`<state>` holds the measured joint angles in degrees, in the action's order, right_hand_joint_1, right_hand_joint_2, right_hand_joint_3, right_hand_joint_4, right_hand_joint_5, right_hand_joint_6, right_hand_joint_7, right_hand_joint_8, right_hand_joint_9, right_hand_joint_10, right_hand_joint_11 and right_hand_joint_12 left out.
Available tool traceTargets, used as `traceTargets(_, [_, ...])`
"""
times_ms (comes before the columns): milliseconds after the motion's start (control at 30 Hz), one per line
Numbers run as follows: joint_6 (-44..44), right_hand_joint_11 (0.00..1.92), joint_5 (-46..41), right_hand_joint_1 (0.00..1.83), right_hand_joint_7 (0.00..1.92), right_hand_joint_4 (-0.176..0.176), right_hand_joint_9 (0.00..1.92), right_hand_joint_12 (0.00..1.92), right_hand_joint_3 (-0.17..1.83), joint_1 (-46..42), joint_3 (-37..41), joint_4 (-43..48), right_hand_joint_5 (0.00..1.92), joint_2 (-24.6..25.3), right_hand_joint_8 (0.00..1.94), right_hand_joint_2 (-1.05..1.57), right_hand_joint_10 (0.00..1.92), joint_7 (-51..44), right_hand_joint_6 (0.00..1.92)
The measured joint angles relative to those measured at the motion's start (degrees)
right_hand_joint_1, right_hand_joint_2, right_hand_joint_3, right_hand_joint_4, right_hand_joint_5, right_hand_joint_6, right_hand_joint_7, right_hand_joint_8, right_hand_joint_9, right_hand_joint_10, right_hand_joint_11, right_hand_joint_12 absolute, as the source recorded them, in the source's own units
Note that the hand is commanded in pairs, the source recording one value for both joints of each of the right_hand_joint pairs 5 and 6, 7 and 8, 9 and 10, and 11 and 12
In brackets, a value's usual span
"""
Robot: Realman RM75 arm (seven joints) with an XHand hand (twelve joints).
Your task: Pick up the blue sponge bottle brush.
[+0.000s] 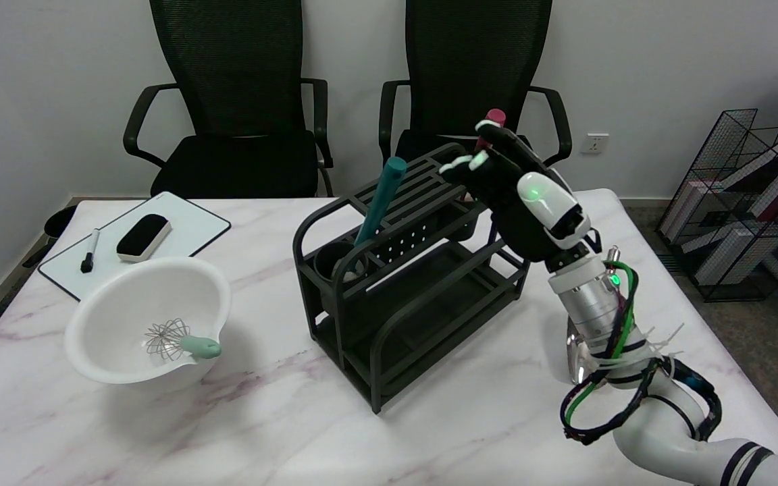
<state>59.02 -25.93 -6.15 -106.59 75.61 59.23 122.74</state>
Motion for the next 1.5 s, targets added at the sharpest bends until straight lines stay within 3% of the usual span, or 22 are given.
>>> traceTargets(500, [-9.2, 0.68, 2.8, 1.11, 0.84, 0.000, 0.73, 0.68, 1.10, 6.5, -2.2, 3.7, 0.48, -0.1, 0.84, 0.21, 0.73, -2.3, 0.48])
traceTargets(900, [-11.8, 0.67, 3.5, 1.13, 0.75, 0.000, 0.69, 0.67, 1.14, 13.4, -5.4, 0.0, 0.35, 0.3, 0.75, 0.12, 0.69, -2.8, 0.35])
traceTargets(1500, [-12.9, 0.70, 4.1, 1.17, 0.73, 0.000, 0.70, 0.70, 1.07, 19.1, -9.1, -6.1, 0.32, 4.0, 0.73, 0.19, 0.70, -3.1, 0.32])
